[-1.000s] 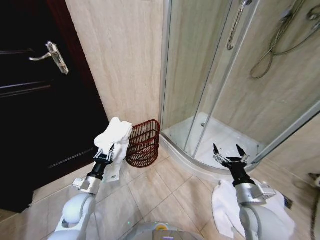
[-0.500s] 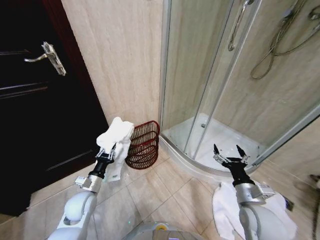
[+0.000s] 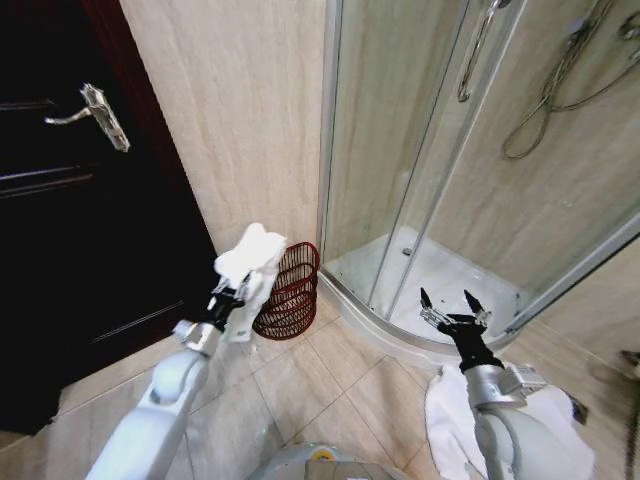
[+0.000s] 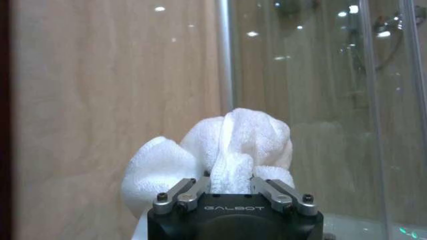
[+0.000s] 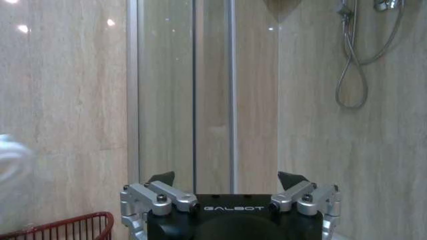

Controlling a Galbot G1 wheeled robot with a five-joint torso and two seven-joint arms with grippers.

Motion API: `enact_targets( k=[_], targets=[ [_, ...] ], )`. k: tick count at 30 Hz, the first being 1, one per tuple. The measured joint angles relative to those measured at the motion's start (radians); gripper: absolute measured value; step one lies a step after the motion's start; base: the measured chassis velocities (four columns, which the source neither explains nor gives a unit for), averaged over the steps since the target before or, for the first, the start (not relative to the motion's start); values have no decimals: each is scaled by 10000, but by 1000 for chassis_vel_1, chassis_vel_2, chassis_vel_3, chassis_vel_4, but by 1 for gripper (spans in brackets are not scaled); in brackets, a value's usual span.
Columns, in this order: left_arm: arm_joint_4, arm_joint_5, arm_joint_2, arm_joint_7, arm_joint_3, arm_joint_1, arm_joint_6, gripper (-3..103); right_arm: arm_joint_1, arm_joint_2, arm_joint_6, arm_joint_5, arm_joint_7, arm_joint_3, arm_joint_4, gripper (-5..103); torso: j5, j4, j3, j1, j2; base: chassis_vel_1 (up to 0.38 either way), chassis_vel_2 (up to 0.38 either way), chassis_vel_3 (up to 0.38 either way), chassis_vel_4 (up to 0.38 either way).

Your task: Discard the used towel into the hamper.

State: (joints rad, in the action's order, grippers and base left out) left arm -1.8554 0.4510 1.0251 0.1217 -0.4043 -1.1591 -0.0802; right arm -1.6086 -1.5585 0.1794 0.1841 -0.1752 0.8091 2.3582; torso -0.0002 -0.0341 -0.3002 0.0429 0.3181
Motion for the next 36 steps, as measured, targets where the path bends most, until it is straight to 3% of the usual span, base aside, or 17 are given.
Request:
enact_targets(
  k=[1,5,6,9,17,21,24,25,27,28,30,31,35,36],
  targets=[
    [0,0,0,0,0,0,0,16,0,0,0,0,0,0,0,100,0,0,0,0,0,0,0,0,0],
    [1783,46,-325,-128,1533,2512,29,16,189,-11,68,50,44,115,-4,100,4,-1,-2,2,3,0,0,0,0],
    [1783,46,-325,-128,1533,2512,29,16,189,-11,68,50,44,115,-4,100,4,-1,-2,2,3,0,0,0,0],
    [2922,52,-446,-179,2711,3925,204,16,300,-8,151,133,99,158,-13,100,2,-1,-3,3,4,0,0,0,0],
    [4873,49,-915,-187,4835,6188,568,16,310,-31,102,499,100,391,-91,100,-1,-4,-4,4,6,0,0,0,0],
    [5418,1,-957,-54,5333,6827,765,16,145,23,141,841,103,465,88,100,4,-3,-4,3,7,0,0,0,0],
    [5909,70,-1122,180,6289,7574,1475,16,29,162,237,1120,183,646,377,100,0,-3,-4,4,7,0,0,0,0],
    [5909,70,-1122,180,6289,7574,1475,16,29,162,237,1120,183,646,377,100,0,-3,-4,4,7,0,0,0,0],
    [5895,341,-1290,438,6873,7955,2198,16,-5,209,238,1185,268,730,467,100,2,-4,-4,3,8,0,0,0,0],
    [5895,341,-1290,438,6873,7955,2198,16,-5,209,238,1185,268,730,467,100,2,-4,-4,3,8,0,0,0,0],
    [5770,479,-1355,803,7183,8289,3077,16,-104,202,233,1216,287,758,561,100,1,-4,-4,3,8,0,0,0,0],
    [5770,479,-1355,803,7183,8289,3077,16,-104,202,233,1216,287,758,561,100,1,-4,-4,3,8,0,0,0,0],
    [5611,194,-1397,1867,7499,8867,4445,15,-332,144,117,1198,273,764,678,100,1,-3,-4,3,9,0,0,0,0],
    [5611,194,-1397,1867,7499,8867,4445,15,-332,144,117,1198,273,764,678,100,1,-3,-4,3,9,0,0,0,0]
  ],
)
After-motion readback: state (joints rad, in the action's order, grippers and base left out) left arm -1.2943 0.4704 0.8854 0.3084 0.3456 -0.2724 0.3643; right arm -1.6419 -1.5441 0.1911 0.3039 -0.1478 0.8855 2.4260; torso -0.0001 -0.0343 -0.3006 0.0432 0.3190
